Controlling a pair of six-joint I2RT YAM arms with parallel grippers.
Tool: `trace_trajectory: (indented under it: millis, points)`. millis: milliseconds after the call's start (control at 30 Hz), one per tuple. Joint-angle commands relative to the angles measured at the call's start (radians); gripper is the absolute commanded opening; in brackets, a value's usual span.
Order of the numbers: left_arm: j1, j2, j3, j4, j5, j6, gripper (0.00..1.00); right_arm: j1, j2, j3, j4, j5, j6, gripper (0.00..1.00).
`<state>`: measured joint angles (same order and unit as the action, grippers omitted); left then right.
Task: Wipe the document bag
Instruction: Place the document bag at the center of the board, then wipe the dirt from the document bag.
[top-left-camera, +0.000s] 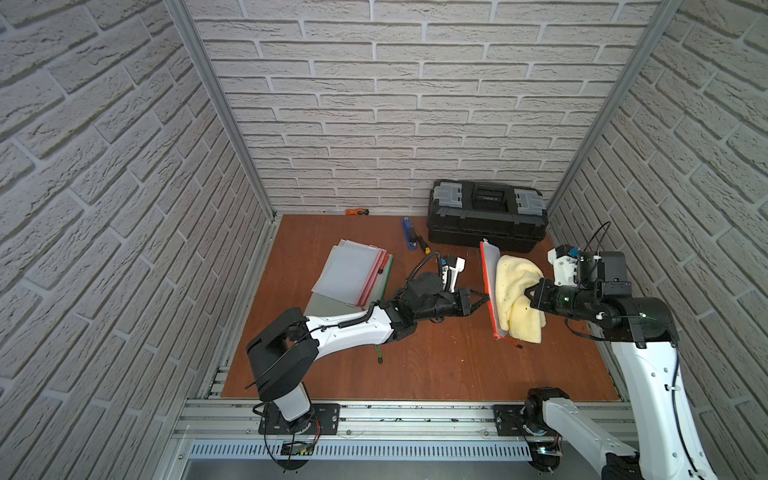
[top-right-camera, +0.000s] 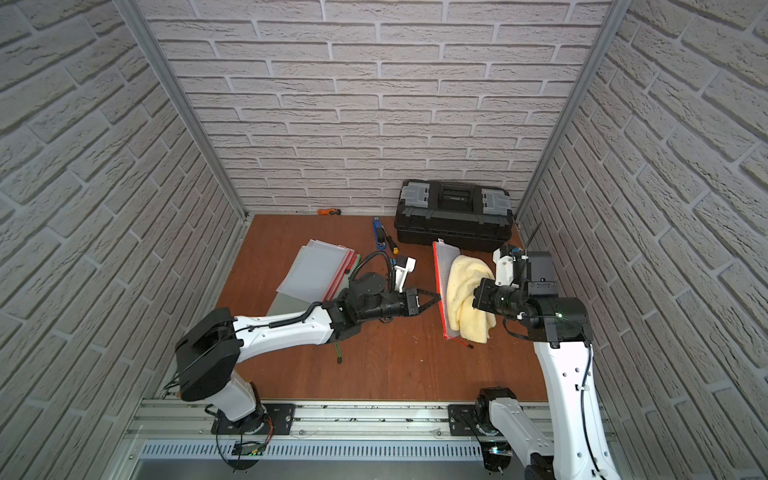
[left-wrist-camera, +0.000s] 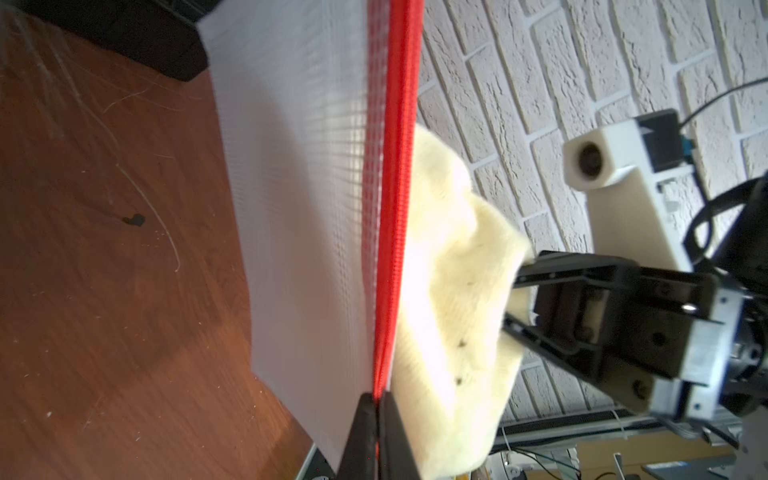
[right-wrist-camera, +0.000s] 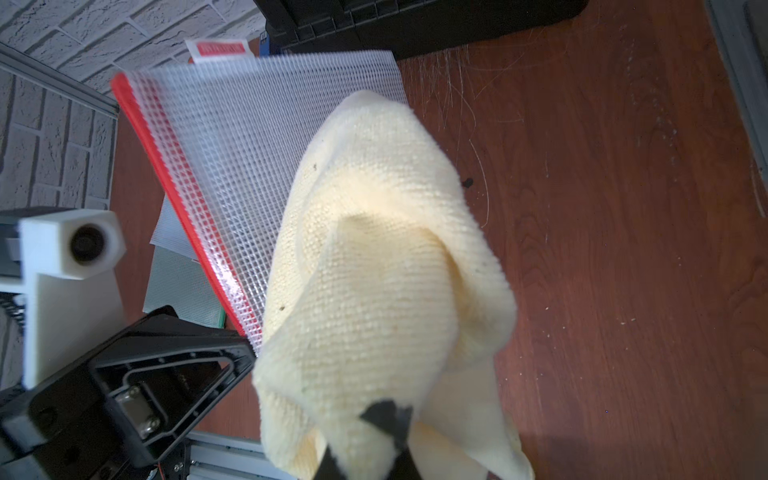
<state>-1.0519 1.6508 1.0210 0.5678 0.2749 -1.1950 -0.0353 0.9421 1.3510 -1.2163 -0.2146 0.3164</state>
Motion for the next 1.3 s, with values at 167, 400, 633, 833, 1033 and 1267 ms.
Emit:
trace_trajectory:
  millis: [167, 400, 633, 833, 1033, 1267]
  points:
    - [0.029, 0.013, -0.169, 0.002, -0.075, -0.045, 0.00, 0.003, 0.040, -0.011, 0.066, -0.073, -0.041, 0.03]
    - [0.033, 0.011, -0.300, -0.102, -0.134, -0.035, 0.00, 0.003, 0.063, -0.131, 0.159, -0.159, -0.022, 0.03]
    - [0.033, -0.051, -0.285, -0.467, -0.245, 0.049, 0.25, 0.025, 0.070, -0.281, 0.250, -0.276, -0.004, 0.03]
    - [0.031, -0.141, -0.148, -0.857, -0.460, 0.194, 0.65, 0.171, 0.122, -0.430, 0.357, -0.163, 0.056, 0.03]
    - [0.007, -0.192, -0.141, -0.762, -0.390, 0.219, 0.53, 0.213, 0.251, -0.500, 0.377, -0.090, 0.065, 0.03]
    - [0.003, -0.067, -0.155, -0.475, -0.251, 0.163, 0.32, 0.269, 0.392, -0.576, 0.517, -0.083, 0.105, 0.03]
